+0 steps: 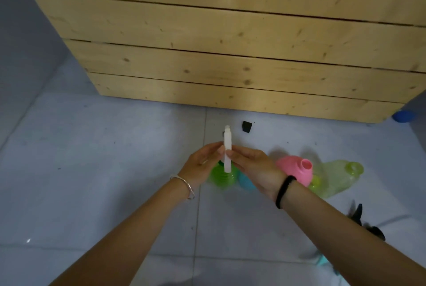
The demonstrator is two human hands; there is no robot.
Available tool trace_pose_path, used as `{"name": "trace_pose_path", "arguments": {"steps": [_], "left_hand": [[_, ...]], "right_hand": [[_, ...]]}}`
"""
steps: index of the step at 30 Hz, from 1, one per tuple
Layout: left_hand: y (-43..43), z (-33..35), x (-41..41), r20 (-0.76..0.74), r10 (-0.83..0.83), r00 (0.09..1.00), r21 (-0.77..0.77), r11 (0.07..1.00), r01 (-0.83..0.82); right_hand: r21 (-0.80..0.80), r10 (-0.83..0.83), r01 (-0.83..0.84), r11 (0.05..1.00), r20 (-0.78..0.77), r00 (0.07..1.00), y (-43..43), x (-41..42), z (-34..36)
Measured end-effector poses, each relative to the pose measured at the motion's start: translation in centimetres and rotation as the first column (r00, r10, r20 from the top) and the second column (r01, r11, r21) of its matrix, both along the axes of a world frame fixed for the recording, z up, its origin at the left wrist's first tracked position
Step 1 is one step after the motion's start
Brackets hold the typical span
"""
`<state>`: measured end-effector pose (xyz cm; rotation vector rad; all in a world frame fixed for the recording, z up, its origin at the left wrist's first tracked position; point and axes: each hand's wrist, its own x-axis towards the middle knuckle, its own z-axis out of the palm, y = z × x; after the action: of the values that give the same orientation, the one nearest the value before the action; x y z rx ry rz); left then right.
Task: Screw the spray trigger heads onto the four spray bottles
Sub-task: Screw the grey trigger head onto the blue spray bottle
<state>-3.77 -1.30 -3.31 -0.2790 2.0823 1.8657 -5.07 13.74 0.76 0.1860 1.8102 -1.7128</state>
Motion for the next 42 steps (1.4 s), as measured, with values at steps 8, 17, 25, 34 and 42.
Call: {"name": "trace_pose_path", "arguments": {"steps": [8,17,25,34,42], "left_hand": [[0.3,0.2,-0.1,-0.046,-0.044,0.998,-0.065,0.997,0.041],[0.9,-0.1,0.1,-0.048,0.036,0.998,-0.046,0.998,-0.038],[1.4,0.2,-0.1,-0.035,0.06,0.998,-0.082,0.995,-0.062],[1.1,2.5,-0.6,-0.102,0.162,0.981,-0.179,0.968,-0.179],[7.0,7.3,0.0,-0.481,-0.228,0.846,-0.272,0.957,0.103]], "right_hand": [[0.186,0.06,-0.01,0.983,-0.262,0.963,3.9,-1.0,2.3],[0.615,0.316,-0.068,0.786,-0.303,0.899,7.6,-0.8,-0.4],[0.702,0.418,-0.054,0.71,-0.358,0.835,7.8,-0.8,-1.8],[0.666,0.368,0.036,0.745,-0.456,0.81,8.0,-0.4,-1.1],[0.385,0.123,0.123,0.915,-0.556,0.822,11.3,0.4,6.8]]}}
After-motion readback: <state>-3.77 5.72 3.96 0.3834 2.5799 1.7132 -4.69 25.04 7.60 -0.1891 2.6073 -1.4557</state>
